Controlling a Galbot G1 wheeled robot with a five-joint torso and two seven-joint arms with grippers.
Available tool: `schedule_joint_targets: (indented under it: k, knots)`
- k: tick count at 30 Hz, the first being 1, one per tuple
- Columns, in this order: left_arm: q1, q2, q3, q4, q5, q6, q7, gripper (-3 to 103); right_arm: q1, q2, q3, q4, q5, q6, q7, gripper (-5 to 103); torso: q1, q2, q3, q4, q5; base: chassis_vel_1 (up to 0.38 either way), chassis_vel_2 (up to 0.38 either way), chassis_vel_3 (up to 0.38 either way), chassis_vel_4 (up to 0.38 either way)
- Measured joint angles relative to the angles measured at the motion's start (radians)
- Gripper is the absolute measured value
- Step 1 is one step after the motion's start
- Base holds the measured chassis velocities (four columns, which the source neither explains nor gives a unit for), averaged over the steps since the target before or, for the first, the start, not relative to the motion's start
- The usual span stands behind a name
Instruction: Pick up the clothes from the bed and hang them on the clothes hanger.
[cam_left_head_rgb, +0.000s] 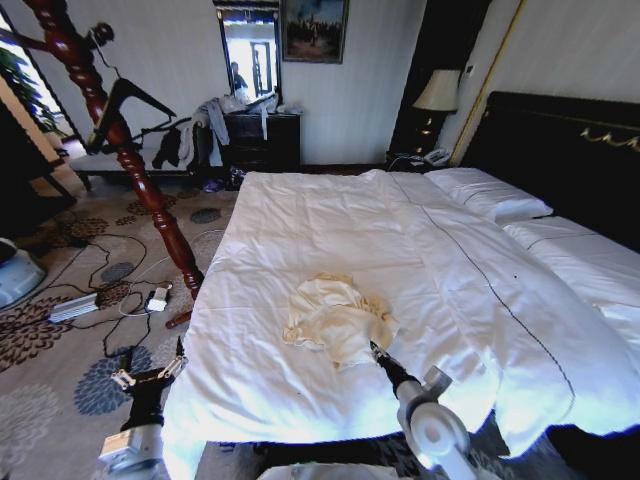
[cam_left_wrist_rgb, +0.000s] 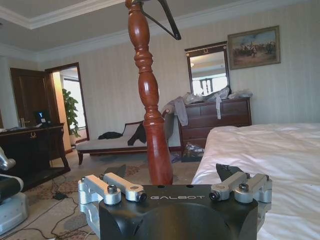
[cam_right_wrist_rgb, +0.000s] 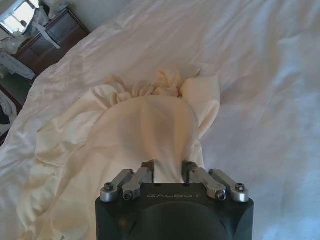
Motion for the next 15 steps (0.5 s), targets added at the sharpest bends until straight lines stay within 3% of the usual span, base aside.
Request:
schedule_joint_targets:
  k: [5,7,11,15]
  knots:
    - [-0.002,0.001,-0.001,0.009,-0.001,0.0,-0.003,100,-0.016,-0.01,-0.004,-0.002,-0.059,0.053,-0.033,10,0.0,0.0,0.0,0.0,0.0001,0.0,0.0,0.0,0.0]
    - [-0.002,0.002,-0.002,0.016,-0.002,-0.002,-0.004,100,-0.03,-0.056,0.009,0.016,-0.092,0.126,-0.104,2,0.0,0.0,0.0,-0.0001,0.0002,0.0,0.0,0.0,0.0]
    - [-0.001,0.003,-0.004,0.024,-0.004,-0.005,-0.005,100,-0.038,-0.104,0.034,0.057,-0.096,0.179,-0.176,1,0.0,0.0,0.0,0.0,0.0,0.0,0.0,0.0,0.0]
    - [-0.004,0.003,-0.006,0.033,-0.006,-0.006,-0.009,100,-0.033,-0.143,0.062,0.121,-0.029,0.22,-0.23,0,0.0,0.0,0.0,0.0,0.0001,0.0,0.0,0.0,0.0]
